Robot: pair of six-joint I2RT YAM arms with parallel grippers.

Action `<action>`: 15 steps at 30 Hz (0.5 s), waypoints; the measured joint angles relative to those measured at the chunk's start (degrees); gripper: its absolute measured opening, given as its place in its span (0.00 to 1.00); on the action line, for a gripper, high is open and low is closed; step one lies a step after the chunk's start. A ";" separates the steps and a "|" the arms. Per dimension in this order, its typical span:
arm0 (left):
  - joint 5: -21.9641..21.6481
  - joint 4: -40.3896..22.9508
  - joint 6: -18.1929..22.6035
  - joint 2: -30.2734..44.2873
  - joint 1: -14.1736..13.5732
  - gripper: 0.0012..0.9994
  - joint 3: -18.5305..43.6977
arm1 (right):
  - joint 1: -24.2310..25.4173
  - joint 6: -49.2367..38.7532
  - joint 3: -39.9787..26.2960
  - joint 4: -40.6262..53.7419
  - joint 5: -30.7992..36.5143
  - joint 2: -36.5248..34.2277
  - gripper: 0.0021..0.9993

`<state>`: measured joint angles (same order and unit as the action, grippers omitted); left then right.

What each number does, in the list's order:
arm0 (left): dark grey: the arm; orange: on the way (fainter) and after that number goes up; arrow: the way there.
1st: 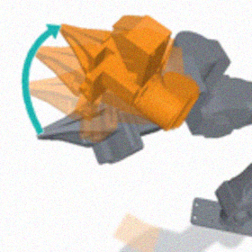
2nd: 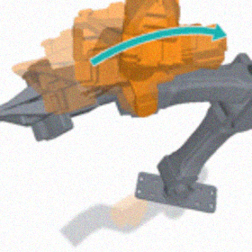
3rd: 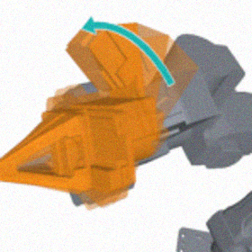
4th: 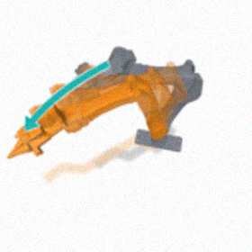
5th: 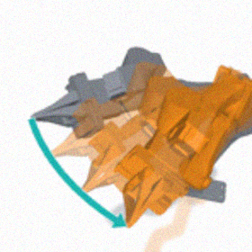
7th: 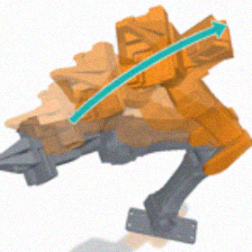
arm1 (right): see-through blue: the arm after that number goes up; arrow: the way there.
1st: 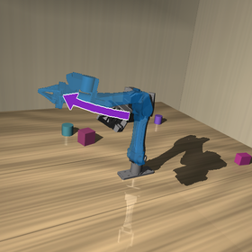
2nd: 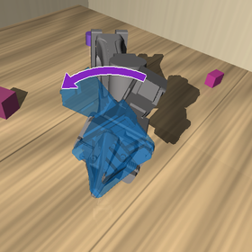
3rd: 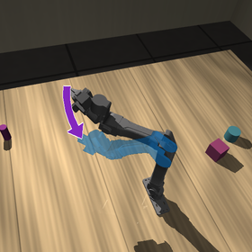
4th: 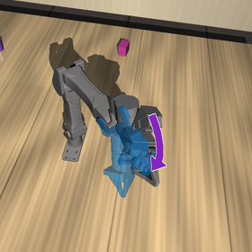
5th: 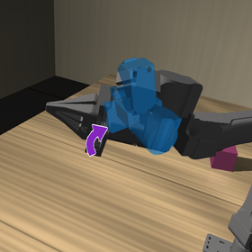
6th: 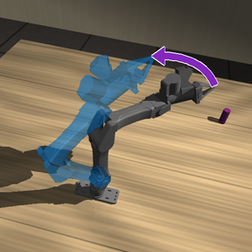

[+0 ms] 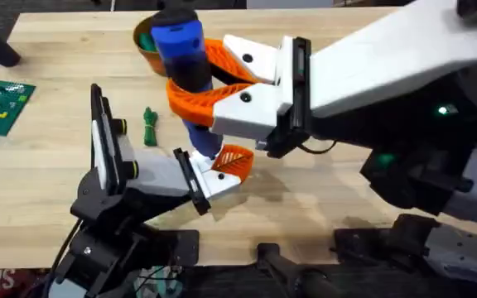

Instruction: Pick up the gripper from the table and insert it into the empty holder that is missing its gripper. Then pick up a screw, insert it into the mounting hole, and use the screwdriver to tighten it. Finally, clean up the table by picking up the vegetable and placing it into the bucket.

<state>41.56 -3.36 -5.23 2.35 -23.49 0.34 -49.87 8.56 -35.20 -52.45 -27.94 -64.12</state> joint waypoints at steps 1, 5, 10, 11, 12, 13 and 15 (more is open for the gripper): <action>0.00 0.00 0.00 0.00 0.00 0.01 0.00 | 0.09 0.00 0.02 0.01 0.00 0.00 0.05; 0.00 0.00 0.00 0.00 0.00 0.01 0.00 | 0.50 0.00 0.03 0.03 0.00 0.00 0.05; 0.00 0.00 0.00 0.00 0.00 0.01 0.00 | 0.77 0.02 0.03 0.05 0.00 0.00 0.05; 0.00 0.00 0.00 0.00 0.00 0.01 0.00 | 0.77 0.00 0.03 0.05 0.00 0.00 0.05; 0.00 0.00 0.00 0.00 0.00 0.01 0.00 | 0.77 0.00 0.03 0.05 0.00 0.00 0.05; 0.00 0.00 0.00 0.00 0.00 0.01 0.00 | 0.77 0.00 0.03 0.05 0.00 0.00 0.05; 0.00 0.00 0.00 0.00 0.00 0.01 0.00 | 0.77 0.42 0.03 0.05 0.00 0.00 0.05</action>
<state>41.56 -3.36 -5.23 2.35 -23.49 0.34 -49.10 8.98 -35.18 -52.40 -27.94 -64.12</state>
